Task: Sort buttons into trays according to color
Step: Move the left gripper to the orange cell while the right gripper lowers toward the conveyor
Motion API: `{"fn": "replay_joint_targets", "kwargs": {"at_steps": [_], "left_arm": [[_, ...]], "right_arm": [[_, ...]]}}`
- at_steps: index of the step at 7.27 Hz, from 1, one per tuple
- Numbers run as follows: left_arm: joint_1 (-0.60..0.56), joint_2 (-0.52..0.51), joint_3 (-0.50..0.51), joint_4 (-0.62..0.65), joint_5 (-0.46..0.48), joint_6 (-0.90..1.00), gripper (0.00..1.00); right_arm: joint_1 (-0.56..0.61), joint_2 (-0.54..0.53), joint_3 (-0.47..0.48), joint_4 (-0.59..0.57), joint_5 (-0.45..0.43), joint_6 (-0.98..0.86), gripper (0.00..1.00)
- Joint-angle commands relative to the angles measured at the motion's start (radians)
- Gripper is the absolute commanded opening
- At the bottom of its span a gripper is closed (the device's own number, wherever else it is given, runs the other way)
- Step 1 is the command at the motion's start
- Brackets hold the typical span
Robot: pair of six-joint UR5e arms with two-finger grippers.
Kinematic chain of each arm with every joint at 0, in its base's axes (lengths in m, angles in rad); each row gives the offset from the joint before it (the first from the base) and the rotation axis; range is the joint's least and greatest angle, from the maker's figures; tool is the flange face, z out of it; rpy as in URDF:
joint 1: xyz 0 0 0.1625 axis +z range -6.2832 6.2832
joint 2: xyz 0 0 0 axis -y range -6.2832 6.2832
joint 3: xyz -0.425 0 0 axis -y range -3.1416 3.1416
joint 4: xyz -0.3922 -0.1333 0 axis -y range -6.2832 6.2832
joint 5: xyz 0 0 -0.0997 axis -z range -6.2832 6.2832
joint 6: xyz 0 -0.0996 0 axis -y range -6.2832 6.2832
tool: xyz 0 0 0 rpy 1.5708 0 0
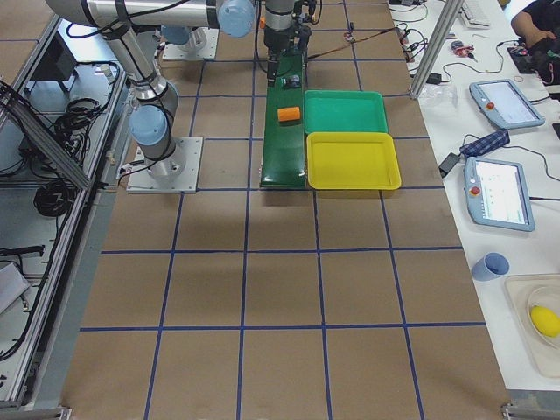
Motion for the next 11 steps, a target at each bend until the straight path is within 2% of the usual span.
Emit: {"fn": "replay_joint_targets", "kwargs": {"at_steps": [1, 3, 5, 6, 7, 8, 9, 10, 11], "left_arm": [[0.118, 0.062, 0.048, -0.206, 0.014, 0.004, 1.0], [0.391, 0.098, 0.004, -0.225, 0.013, -0.001, 1.0], [0.604, 0.105, -0.116, -0.213, 0.014, 0.004, 1.0], [0.679, 0.098, -0.197, -0.129, 0.008, -0.003, 1.0], [0.701, 0.081, -0.266, 0.02, 0.014, 0.003, 1.0], [0.706, 0.057, -0.315, 0.121, 0.017, -0.003, 1.0], [0.705, 0.07, -0.319, 0.128, 0.022, 0.002, 1.0], [0.705, 0.069, -0.32, 0.131, 0.04, 0.02, 1.0], [0.706, 0.05, -0.316, 0.161, 0.071, 0.067, 0.97]], "right_arm": [[-0.001, 0.024, 0.008, -0.038, 0.009, -0.003, 1.0], [-0.003, 0.079, 0.017, -0.085, 0.031, 0.001, 1.0], [-0.003, 0.12, 0.019, -0.154, 0.054, 0.011, 1.0], [-0.003, 0.159, 0.02, -0.198, 0.052, 0.011, 1.0], [0.003, 0.185, 0.02, -0.244, 0.051, 0.021, 1.0], [0.01, 0.189, 0.025, -0.242, 0.052, 0.044, 1.0], [0.013, 0.187, 0.035, -0.242, 0.075, 0.044, 1.0], [0.014, 0.186, 0.043, -0.24, 0.141, 0.076, 1.0], [0.034, 0.187, 0.055, -0.248, 0.144, 0.127, 1.0]]}}
